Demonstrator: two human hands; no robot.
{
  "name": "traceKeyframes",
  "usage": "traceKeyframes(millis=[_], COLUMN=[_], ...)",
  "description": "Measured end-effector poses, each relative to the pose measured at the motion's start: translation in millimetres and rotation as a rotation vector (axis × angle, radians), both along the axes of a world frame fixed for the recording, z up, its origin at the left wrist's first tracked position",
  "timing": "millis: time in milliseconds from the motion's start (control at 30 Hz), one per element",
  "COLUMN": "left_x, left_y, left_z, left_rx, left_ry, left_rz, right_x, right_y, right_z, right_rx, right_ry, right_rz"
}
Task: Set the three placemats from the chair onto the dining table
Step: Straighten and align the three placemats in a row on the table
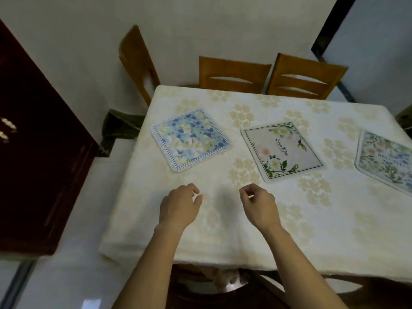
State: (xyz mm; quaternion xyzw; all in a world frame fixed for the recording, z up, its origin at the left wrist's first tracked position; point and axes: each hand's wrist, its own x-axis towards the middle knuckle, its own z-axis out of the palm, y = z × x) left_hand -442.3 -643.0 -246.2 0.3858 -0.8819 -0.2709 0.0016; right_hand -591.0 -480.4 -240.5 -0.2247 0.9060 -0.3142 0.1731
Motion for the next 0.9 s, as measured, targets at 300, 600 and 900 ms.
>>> traceKeyframes(millis=[300,600,900], left_x=[-7,-65,-68], left_y=[-57,-146,-150], left_z=[-81,-150,-173], left_rx=[0.084,-0.201,-0.320], left_ry=[0.053,0.069,0.109], left_rz=[0.186,0.284,0.271], right_x=[5,-121,-155], right_y=[-37,-178,-227], right_z=[-87,-132,-181], right_rx=[0.022,-0.127,0.251], right_ry=[-0.107,-0.065,0.371], right_rz=[0.001,-0.113,-0.184])
